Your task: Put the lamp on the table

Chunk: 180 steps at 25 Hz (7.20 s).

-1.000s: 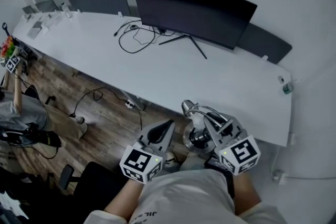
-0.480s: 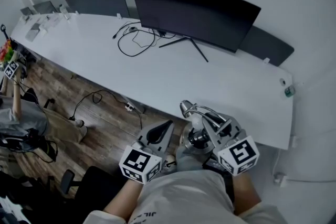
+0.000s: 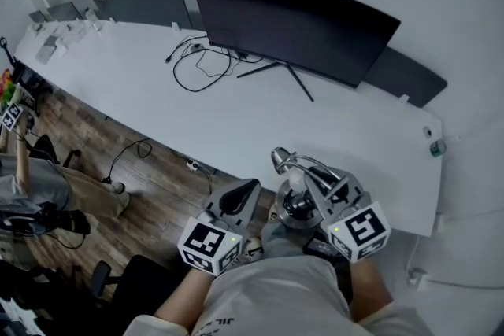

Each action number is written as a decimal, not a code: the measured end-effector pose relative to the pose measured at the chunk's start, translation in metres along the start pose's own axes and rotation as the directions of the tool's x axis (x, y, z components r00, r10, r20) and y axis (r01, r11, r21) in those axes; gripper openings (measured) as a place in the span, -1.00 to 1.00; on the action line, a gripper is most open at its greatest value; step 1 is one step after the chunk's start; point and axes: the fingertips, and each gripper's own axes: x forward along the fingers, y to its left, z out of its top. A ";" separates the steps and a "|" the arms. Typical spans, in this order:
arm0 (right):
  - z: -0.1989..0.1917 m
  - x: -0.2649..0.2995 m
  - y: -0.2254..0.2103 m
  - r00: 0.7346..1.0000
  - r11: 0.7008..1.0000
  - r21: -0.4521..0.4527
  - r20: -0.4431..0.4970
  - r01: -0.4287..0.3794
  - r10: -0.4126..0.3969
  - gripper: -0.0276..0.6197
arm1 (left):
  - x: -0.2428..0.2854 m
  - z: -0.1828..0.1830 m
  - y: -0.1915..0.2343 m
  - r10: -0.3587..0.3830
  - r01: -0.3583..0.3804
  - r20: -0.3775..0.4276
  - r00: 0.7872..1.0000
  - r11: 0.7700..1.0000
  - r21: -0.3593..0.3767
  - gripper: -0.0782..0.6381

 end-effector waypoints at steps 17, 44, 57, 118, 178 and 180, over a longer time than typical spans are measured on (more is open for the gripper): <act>0.016 0.052 -0.087 0.999 0.999 -0.013 0.005 -0.043 0.043 -0.76 | 0.084 0.039 0.038 0.054 -0.054 0.011 0.999 0.999 0.002 -0.77; 0.021 0.087 -0.127 0.999 1.000 -0.020 -0.040 -0.008 0.007 -0.76 | 0.124 0.053 0.070 0.042 -0.042 -0.017 0.999 0.999 0.009 -0.77; 0.030 0.130 -0.149 0.998 1.000 -0.016 -0.055 0.021 -0.022 -0.76 | 0.152 0.065 0.108 0.011 -0.011 -0.046 0.999 1.000 0.006 -0.77; -0.029 0.257 -0.192 0.995 0.998 0.022 -0.084 0.058 -0.056 -0.76 | 0.187 0.019 0.180 -0.012 0.004 -0.142 0.990 0.998 -0.055 -0.77; -0.057 0.260 -0.180 0.989 0.994 -0.001 -0.099 0.106 -0.106 -0.61 | 0.167 0.013 0.177 -0.003 -0.006 -0.140 0.990 0.998 -0.068 -0.77; -0.060 0.260 -0.179 0.989 0.995 -0.003 -0.112 0.098 -0.098 -0.52 | 0.166 0.014 0.176 -0.004 -0.006 -0.137 0.991 0.998 -0.068 -0.77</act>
